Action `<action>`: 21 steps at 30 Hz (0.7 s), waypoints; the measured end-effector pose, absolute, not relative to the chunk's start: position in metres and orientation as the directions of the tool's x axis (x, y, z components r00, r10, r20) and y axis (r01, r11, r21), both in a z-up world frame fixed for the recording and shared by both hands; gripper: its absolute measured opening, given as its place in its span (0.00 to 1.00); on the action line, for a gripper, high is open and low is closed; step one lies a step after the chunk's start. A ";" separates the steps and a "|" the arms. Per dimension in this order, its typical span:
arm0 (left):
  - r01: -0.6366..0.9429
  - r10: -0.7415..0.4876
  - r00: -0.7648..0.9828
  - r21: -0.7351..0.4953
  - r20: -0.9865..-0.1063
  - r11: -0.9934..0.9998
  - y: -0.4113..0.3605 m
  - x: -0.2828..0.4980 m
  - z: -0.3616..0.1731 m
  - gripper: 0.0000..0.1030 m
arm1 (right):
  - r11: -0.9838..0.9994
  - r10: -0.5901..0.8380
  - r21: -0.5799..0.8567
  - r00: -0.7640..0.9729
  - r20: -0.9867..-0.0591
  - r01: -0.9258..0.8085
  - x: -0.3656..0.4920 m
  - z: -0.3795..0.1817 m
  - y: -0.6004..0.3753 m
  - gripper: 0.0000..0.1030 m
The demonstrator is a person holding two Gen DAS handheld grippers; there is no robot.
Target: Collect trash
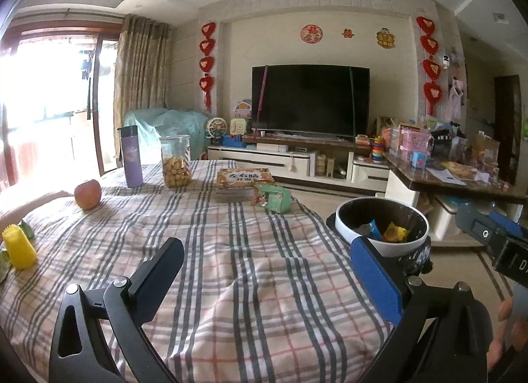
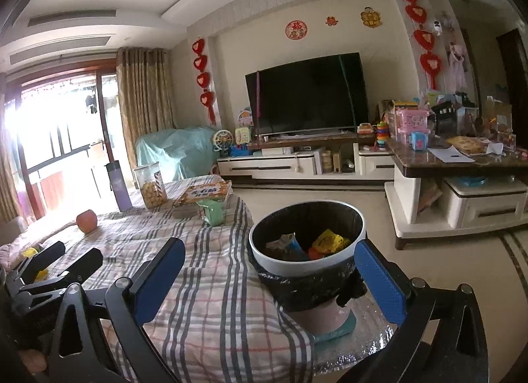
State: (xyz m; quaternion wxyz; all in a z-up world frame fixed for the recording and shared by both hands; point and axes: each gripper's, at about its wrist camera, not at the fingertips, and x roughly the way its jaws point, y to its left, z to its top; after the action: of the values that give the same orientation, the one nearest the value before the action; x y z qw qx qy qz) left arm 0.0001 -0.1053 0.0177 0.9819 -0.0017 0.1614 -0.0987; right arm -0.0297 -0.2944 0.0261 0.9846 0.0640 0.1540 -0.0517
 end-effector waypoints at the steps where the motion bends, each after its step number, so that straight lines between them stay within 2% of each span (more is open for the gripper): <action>1: 0.192 -0.195 0.929 -0.040 -0.314 0.981 -0.104 0.001 0.017 0.99 | 0.987 -0.087 0.107 0.949 -0.304 0.124 -0.031 0.025 -0.293 1.00; 7: 0.186 -0.193 0.937 -0.052 -0.290 0.981 -0.100 -0.001 0.015 0.99 | 0.987 -0.088 0.106 0.951 -0.296 0.124 -0.033 0.020 -0.290 1.00; 21: 0.186 -0.190 0.936 -0.042 -0.296 0.982 -0.100 0.001 0.013 0.99 | 0.986 -0.072 0.123 0.947 -0.312 0.115 -0.033 0.016 -0.291 1.00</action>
State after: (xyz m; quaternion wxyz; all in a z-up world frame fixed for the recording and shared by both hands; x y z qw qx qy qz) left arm 0.0006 -0.0997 0.0127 0.9839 -0.0068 0.1509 -0.0958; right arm -0.0326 -0.2905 0.0162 0.9843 0.0698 0.1552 -0.0474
